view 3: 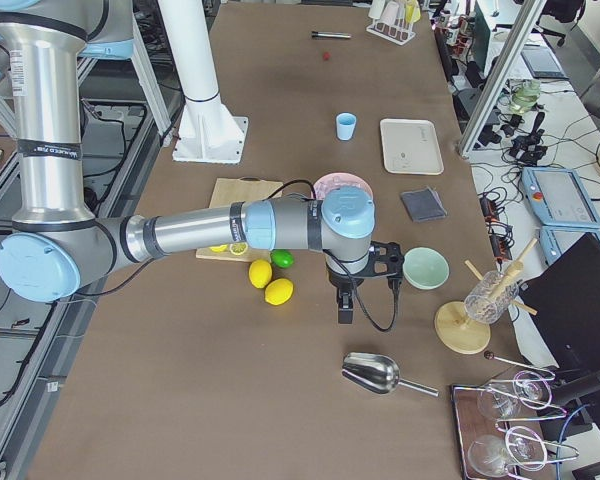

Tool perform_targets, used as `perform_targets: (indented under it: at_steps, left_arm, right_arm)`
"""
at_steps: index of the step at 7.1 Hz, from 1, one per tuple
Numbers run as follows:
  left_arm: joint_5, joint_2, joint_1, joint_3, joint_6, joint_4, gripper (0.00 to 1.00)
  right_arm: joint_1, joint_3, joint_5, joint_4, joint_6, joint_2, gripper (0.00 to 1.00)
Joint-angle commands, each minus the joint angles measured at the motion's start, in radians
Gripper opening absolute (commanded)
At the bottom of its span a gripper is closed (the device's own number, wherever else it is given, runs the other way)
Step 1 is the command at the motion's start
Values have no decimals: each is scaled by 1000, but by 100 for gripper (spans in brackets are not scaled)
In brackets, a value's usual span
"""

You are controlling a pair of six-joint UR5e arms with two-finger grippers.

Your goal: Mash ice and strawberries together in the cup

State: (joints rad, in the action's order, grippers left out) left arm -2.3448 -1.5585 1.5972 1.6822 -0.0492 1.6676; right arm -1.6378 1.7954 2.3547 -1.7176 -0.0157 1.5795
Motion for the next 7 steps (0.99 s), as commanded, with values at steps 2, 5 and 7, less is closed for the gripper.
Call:
perform_targets:
  at_steps: [2, 5, 7]
  left_arm:
    - [-4, 12, -6, -19, 0, 12, 99]
    - [-1, 18, -6, -33, -1, 38, 99]
    - [-4, 20, -5, -30, -4, 41, 99]
  right_arm:
    - [21, -1, 30, 0, -16, -48, 100]
    - [213, 73, 15, 18, -151, -126, 100]
    - [342, 94, -17, 109, -292, -150, 100]
